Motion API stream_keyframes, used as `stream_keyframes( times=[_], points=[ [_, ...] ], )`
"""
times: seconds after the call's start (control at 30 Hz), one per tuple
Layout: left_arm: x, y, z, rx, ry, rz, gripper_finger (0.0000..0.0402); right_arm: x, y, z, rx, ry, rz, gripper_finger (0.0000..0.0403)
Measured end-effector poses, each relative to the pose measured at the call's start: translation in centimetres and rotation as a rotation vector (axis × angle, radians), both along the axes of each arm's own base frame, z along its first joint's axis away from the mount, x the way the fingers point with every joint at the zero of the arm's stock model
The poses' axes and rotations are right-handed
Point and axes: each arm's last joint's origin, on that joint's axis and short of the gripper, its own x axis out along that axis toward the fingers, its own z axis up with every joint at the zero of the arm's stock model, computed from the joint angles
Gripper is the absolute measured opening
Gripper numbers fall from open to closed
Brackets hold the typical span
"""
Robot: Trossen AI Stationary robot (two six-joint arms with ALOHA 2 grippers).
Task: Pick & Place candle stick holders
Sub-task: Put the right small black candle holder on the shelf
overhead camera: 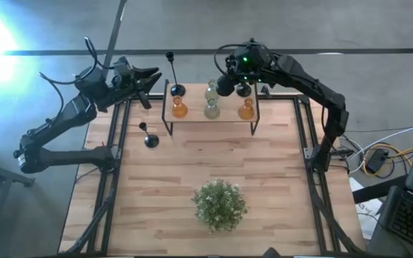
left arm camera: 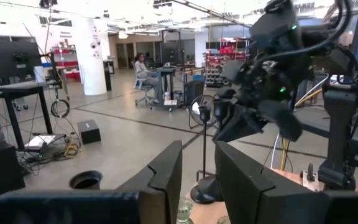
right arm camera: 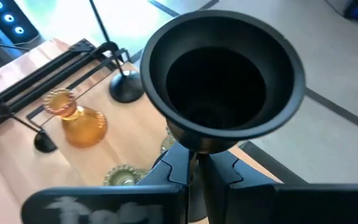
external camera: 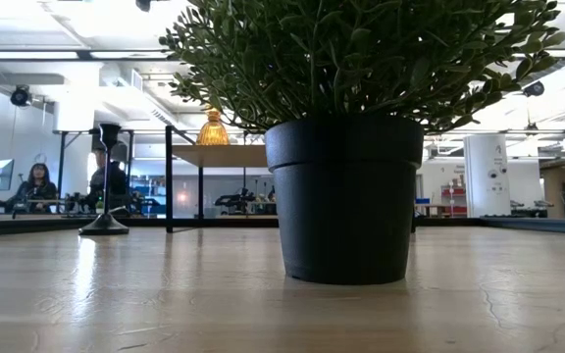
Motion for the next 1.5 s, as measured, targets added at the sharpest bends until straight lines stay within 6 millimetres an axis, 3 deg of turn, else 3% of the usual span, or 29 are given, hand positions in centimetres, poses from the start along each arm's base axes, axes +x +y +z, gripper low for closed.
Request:
stream_keyframes(
  times=[0.33, 0.63, 0.87, 1.5],
  points=[
    [-0.1, -0.1, 0.1, 0.019, 0.005, 0.004, 0.0101, -0.1, -0.9, -1.1, 0.023, 0.019, -0.087, 0.0011],
    [-0.2, -0.1, 0.1, 0.019, 0.005, 0.012, 0.0101, 1.0, 0.8, -1.9, 0.010, 0.008, -0.203, 0.0011],
    [-0.2, -0.1, 0.1, 0.019, 0.004, 0.012, 0.0101, 1.0, 0.9, -2.4, 0.020, 0.004, -0.257, 0.0011],
    [-0.2, -0.1, 0.1, 0.018, 0.004, 0.012, 0.0101, 1.9, 0.7, -6.8, 0.045, 0.088, -0.281, 0.0011]
  ],
)
